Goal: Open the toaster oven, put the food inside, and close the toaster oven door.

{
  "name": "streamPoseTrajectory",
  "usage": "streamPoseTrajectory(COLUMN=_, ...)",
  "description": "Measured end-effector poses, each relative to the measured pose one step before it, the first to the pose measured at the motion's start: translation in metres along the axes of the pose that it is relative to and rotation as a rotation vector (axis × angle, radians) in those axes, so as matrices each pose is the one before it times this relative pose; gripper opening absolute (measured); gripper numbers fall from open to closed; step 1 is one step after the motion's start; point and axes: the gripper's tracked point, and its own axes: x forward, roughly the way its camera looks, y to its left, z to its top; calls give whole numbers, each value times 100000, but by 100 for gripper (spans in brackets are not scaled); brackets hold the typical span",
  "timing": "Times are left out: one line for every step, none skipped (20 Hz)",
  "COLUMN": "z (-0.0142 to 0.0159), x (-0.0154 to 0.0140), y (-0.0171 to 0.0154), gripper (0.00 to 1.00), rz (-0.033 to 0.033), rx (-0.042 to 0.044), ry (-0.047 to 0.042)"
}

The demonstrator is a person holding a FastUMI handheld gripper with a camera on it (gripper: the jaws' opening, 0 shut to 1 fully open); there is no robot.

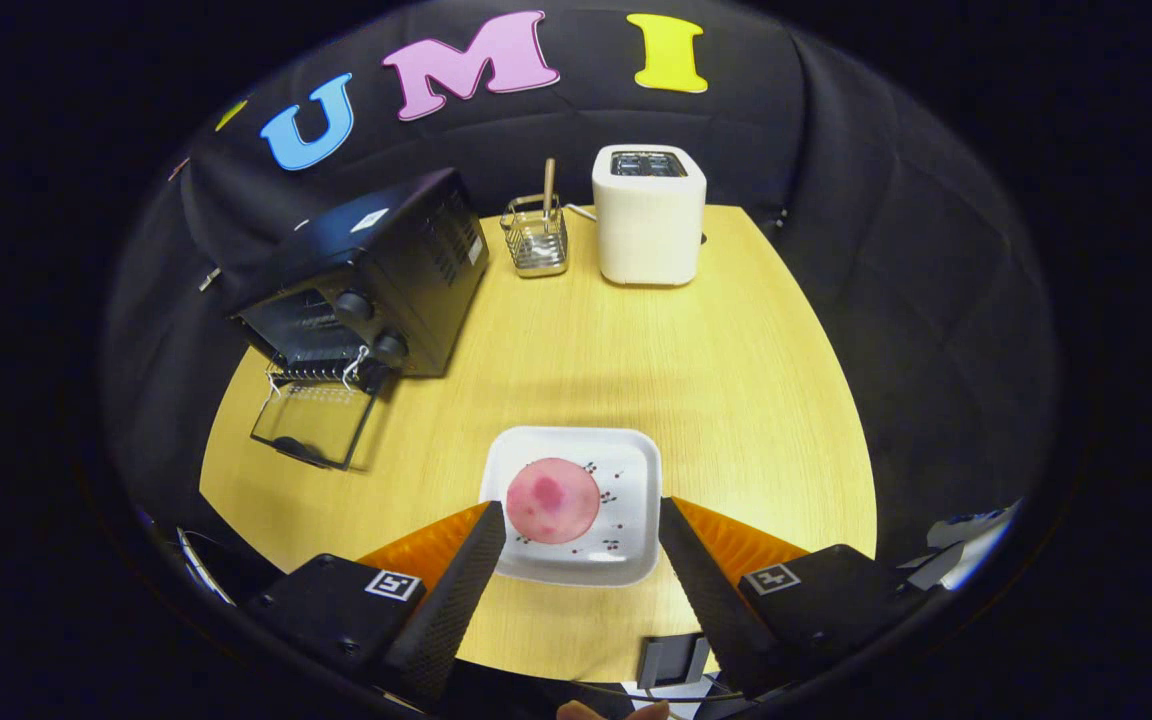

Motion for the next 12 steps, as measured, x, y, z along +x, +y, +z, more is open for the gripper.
streamPoseTrajectory(z=-311, x=596, y=-457, gripper=100, rz=547, rx=-178, ry=2059)
streamPoseTrajectory(z=-229, x=486, y=-422, gripper=100, rz=597, rx=-230, ry=1903)
streamPoseTrajectory(z=-348, x=451, y=-412, gripper=100, rz=458, rx=-111, ry=2135)
streamPoseTrajectory(z=-228, x=577, y=-437, gripper=100, rz=864, rx=91, ry=1977)
streamPoseTrajectory(z=-273, x=663, y=-585, gripper=100, rz=799, rx=84, ry=2035)
streamPoseTrajectory(z=-351, x=921, y=-601, gripper=100, rz=386, rx=172, ry=2049)
streamPoseTrajectory(z=-237, x=534, y=-432, gripper=96, rz=588, rx=660, ry=1989)
streamPoseTrajectory(z=-144, x=570, y=-375, gripper=93, rz=511, rx=1158, ry=1628)
streamPoseTrajectory(z=-126, x=550, y=-495, gripper=83, rz=298, rx=1482, ry=1865)
streamPoseTrajectory(z=-143, x=636, y=-254, gripper=77, rz=508, rx=2036, ry=2145)
streamPoseTrajectory(z=30, x=456, y=-83, gripper=72, rz=1111, rx=2346, ry=1623)
streamPoseTrajectory(z=-18, x=548, y=-44, gripper=68, rz=897, rx=1980, ry=1439)
